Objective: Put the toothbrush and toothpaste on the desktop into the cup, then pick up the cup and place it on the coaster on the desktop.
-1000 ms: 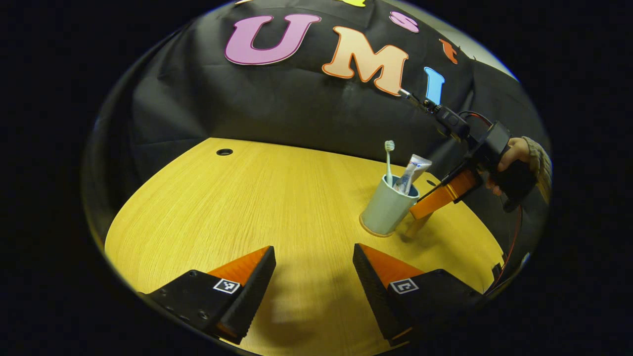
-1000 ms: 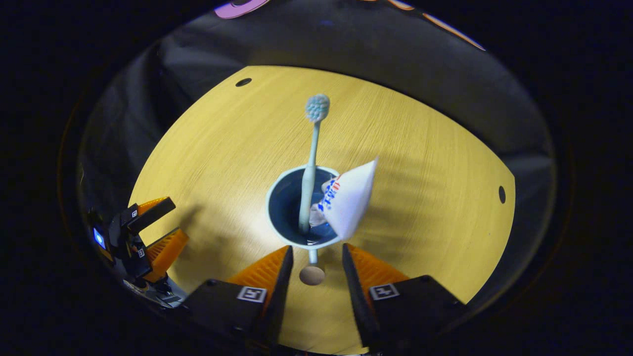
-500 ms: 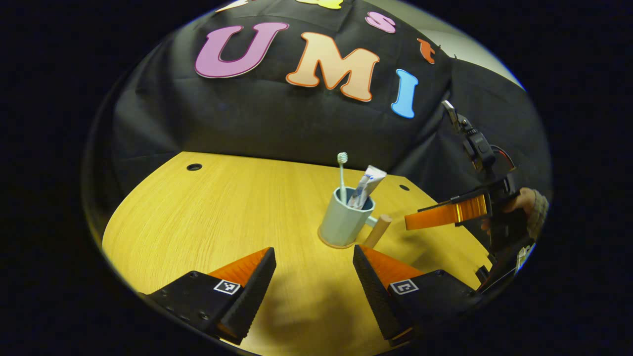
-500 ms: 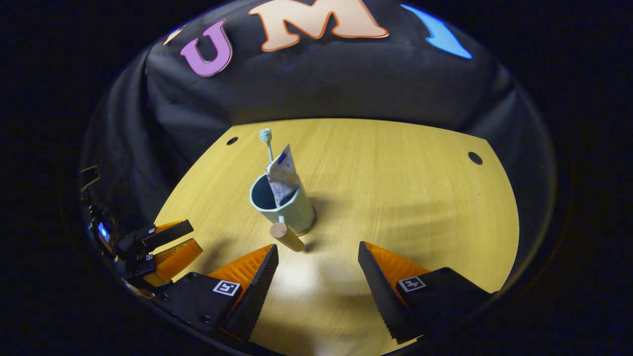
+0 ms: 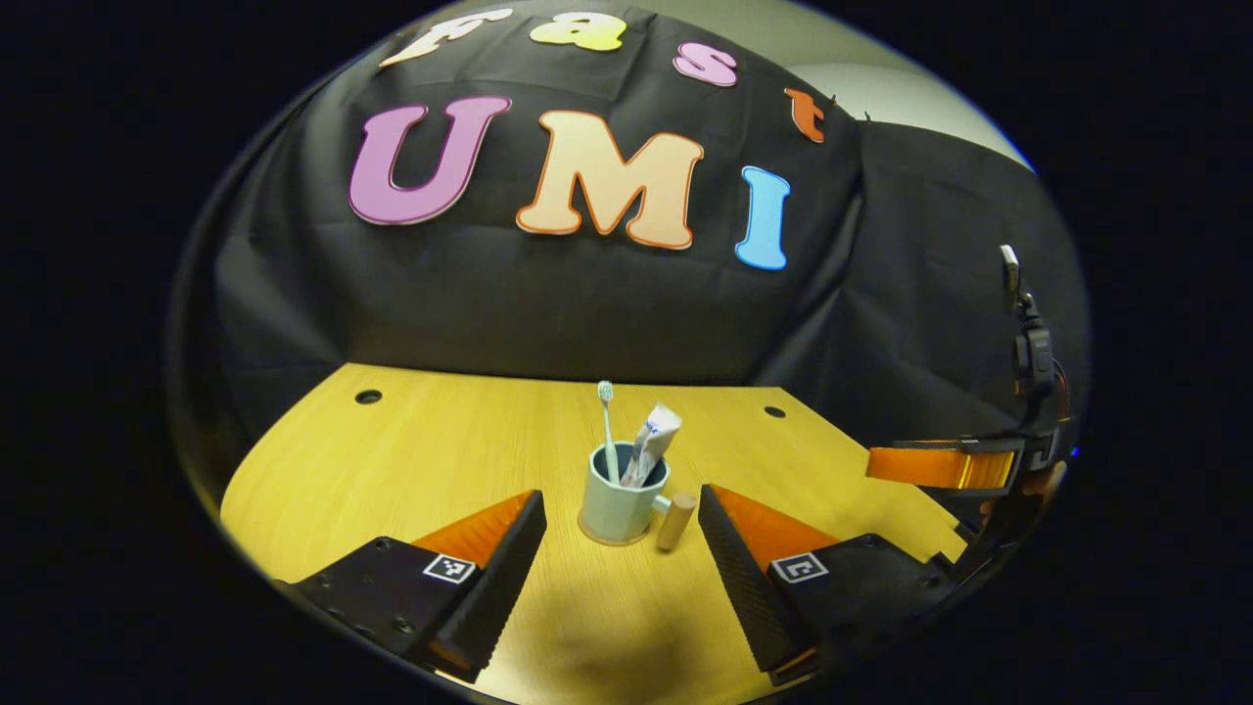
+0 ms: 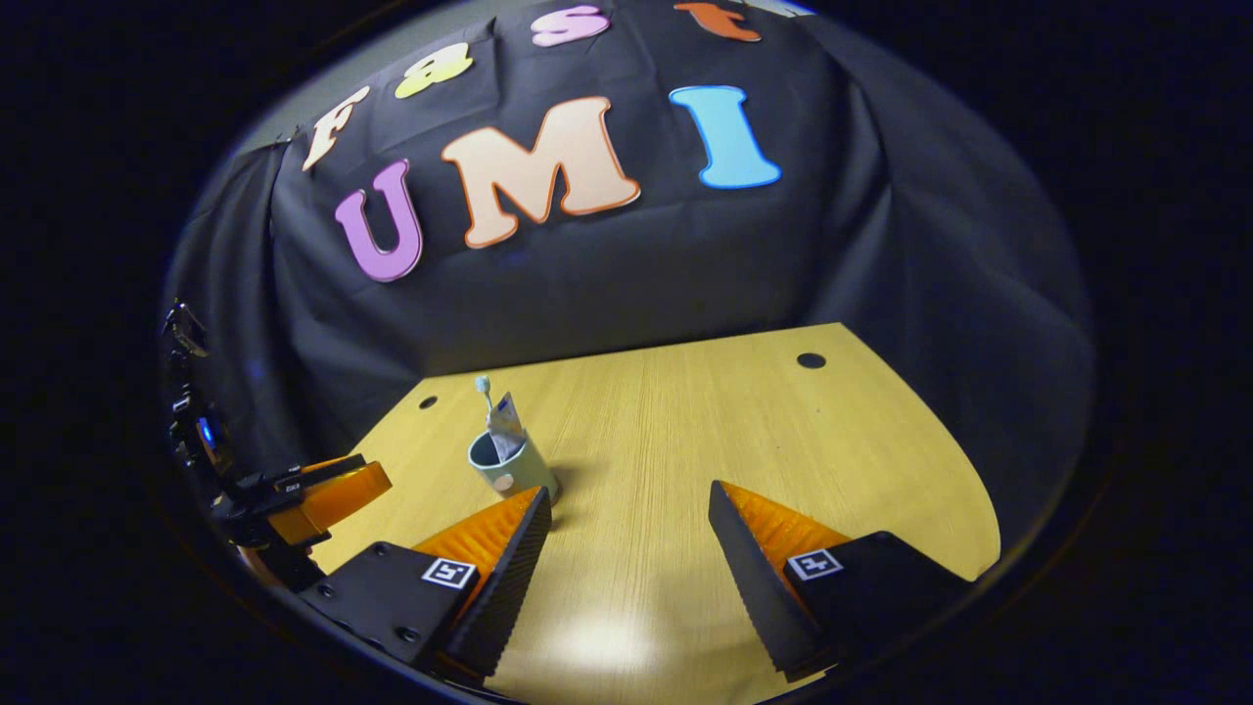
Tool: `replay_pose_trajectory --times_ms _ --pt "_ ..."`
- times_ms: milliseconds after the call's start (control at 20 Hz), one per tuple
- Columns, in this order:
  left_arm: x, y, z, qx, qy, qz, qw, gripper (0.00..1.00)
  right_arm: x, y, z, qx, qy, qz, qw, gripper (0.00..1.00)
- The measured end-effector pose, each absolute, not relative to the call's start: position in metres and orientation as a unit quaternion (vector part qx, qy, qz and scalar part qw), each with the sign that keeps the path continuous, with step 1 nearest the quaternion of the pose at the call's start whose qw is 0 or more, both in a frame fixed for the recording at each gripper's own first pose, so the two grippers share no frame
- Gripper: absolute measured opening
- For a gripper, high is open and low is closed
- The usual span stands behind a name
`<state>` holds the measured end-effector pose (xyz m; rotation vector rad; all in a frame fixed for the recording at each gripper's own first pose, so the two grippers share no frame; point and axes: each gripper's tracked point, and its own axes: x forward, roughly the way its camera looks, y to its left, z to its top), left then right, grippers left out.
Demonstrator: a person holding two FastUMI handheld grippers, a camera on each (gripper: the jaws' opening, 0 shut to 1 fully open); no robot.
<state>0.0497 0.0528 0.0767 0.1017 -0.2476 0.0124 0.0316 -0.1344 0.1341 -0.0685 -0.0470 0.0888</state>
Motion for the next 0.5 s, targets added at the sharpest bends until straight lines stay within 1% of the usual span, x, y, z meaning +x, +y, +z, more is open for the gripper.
replay_pose_trajectory --times_ms 100,300,500 --pt "0.042 0.044 0.089 0.05 -0.138 0.008 0.989 0.93 0.016 -0.142 0.151 -0.02 -0.057 0.039 0.997 0.99" --pt "0.031 0.023 0.106 0.052 -0.156 0.004 0.986 0.93 -0.016 -0.165 0.164 -0.015 -0.105 0.023 0.994 0.99" --pt "0.021 -0.005 0.115 0.076 -0.168 -0.01 0.983 0.93 -0.035 -0.169 0.173 0.01 -0.132 0.024 0.991 0.99"
